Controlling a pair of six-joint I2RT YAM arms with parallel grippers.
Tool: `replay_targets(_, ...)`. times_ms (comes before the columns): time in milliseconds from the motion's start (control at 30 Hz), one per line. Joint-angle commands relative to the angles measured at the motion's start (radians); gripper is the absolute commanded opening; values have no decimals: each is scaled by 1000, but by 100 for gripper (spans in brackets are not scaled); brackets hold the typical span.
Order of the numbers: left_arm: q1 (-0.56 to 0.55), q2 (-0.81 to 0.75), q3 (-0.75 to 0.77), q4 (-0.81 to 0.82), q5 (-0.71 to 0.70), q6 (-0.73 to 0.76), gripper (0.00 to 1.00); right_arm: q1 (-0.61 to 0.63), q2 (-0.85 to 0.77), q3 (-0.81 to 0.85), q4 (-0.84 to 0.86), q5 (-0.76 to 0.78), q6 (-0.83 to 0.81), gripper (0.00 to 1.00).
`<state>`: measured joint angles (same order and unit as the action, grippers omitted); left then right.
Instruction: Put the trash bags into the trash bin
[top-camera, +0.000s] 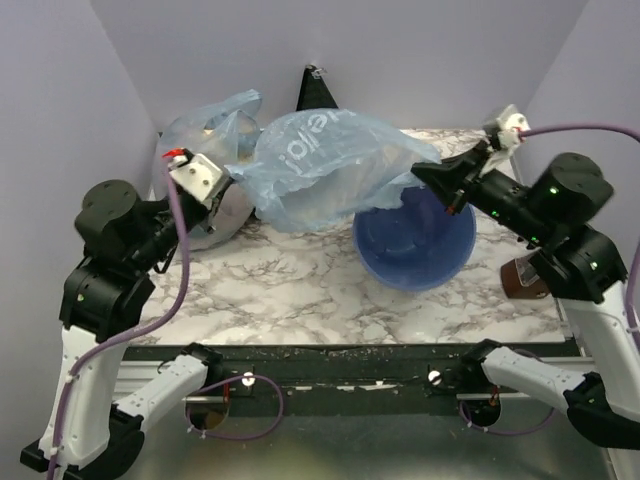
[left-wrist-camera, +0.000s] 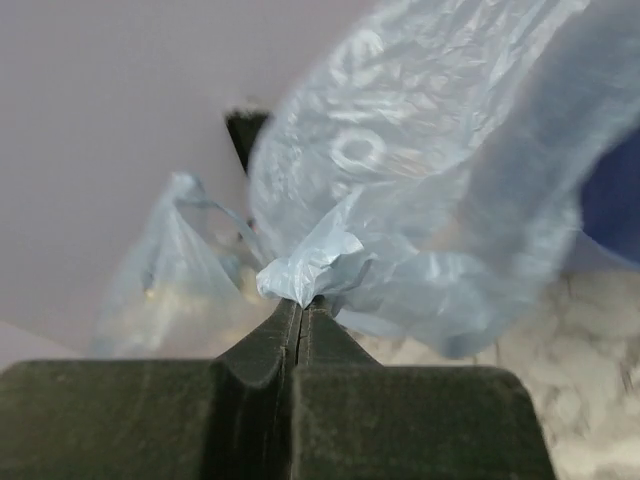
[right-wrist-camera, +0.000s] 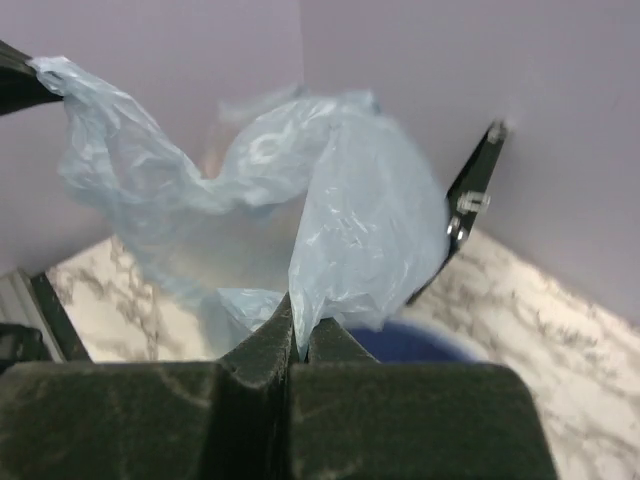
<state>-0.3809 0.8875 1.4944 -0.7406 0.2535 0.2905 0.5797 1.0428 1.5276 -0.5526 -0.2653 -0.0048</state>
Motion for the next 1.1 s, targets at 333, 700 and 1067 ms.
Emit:
replay_targets(333,17,62,-56,233,-46,-77,0,-20,79,-102,140,141,-46,1)
replay_targets(700,17,57,-40,192,10,-85,0,-21,-50,-165,36,92,-103,1)
replay_targets(1067,-10,48,-30,218,158,-313,99,-43,78,-26,88,228,-61,1)
